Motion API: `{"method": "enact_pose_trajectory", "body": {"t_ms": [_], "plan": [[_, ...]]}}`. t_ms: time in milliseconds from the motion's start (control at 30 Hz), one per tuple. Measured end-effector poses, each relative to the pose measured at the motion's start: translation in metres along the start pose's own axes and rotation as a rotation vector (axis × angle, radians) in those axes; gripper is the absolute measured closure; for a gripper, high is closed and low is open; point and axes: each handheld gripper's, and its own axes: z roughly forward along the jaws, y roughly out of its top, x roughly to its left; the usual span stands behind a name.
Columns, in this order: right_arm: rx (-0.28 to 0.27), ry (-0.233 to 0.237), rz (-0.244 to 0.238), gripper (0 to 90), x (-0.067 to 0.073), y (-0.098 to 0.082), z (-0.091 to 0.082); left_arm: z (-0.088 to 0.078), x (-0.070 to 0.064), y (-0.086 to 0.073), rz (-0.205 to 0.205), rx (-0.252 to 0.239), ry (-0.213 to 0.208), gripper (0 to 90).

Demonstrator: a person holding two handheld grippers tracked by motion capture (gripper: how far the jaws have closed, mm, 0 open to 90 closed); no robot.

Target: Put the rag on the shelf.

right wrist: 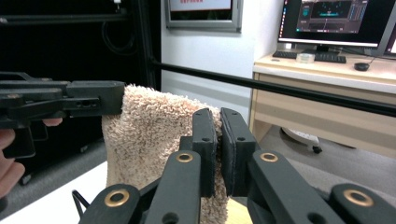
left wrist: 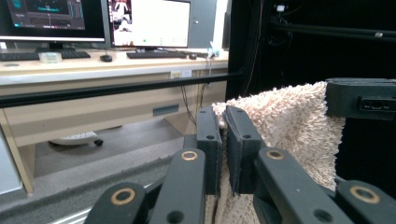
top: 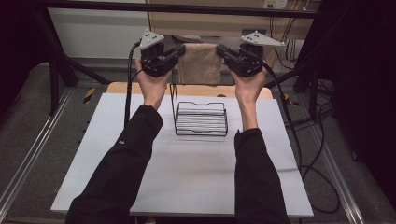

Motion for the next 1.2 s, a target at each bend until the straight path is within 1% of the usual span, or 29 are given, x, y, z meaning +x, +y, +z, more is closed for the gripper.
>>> {"method": "enact_pose_trajectory", "body": {"t_ms": [200,367,467,533,667,867,1033,1200], "plan": [[0.017,0.006,0.005,85.3,-0.002,-0.012,0.000,0.000,-0.001,-0.010,0.002,0.015,-0.010,84.2],[0.031,0.010,-0.011,85.3,-0.001,-0.016,-0.002,-0.002,-0.001,-0.016,-0.002,0.020,-0.021,84.1],[0.044,0.015,-0.011,85.3,-0.001,-0.019,-0.003,-0.004,-0.002,-0.020,-0.003,0.027,-0.030,84.1],[0.048,0.016,-0.010,85.2,-0.001,-0.022,-0.004,-0.006,-0.004,-0.023,0.006,0.035,-0.036,84.1],[0.053,0.023,-0.005,85.2,-0.001,-0.028,-0.008,-0.009,-0.007,-0.027,0.015,0.041,-0.049,84.1],[0.059,0.033,-0.015,85.2,0.001,-0.034,-0.012,-0.014,-0.008,-0.032,0.014,0.050,-0.062,84.1],[0.061,0.039,-0.013,85.1,0.003,-0.037,-0.015,-0.018,-0.010,-0.036,0.018,0.058,-0.074,84.1],[0.057,0.047,-0.026,85.1,0.006,-0.038,-0.019,-0.023,-0.011,-0.037,0.022,0.062,-0.085,84.0]]}}
